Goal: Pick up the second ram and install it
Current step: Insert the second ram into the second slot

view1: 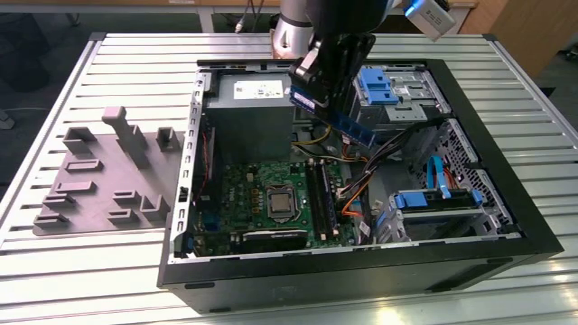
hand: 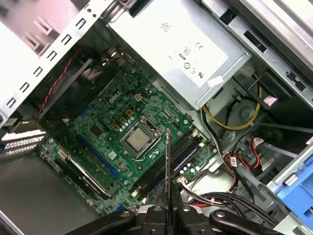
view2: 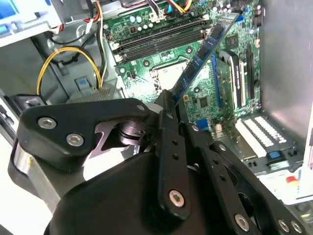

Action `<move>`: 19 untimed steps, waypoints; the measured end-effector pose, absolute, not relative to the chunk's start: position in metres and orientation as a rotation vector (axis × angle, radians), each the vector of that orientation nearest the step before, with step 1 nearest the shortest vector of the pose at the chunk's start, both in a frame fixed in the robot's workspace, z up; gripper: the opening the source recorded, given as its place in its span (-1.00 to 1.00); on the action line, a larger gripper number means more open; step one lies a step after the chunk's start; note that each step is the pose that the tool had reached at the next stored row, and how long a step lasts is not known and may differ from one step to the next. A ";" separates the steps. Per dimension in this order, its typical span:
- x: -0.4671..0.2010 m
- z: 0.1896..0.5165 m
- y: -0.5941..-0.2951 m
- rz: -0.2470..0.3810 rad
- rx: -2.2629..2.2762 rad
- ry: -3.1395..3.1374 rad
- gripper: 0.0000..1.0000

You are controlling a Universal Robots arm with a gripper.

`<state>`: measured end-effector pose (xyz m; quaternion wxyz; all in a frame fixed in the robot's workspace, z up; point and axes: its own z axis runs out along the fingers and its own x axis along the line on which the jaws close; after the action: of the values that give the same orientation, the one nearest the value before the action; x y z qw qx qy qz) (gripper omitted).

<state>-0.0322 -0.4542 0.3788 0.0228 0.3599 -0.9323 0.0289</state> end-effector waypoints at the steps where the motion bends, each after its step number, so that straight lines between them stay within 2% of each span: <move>1: -0.032 0.379 -0.454 0.089 1.095 -2.894 -0.72; 19: -0.032 0.370 -0.455 0.104 0.776 -3.027 -0.72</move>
<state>-0.0322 -0.4550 0.3700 0.0075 0.2483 -0.9681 0.0331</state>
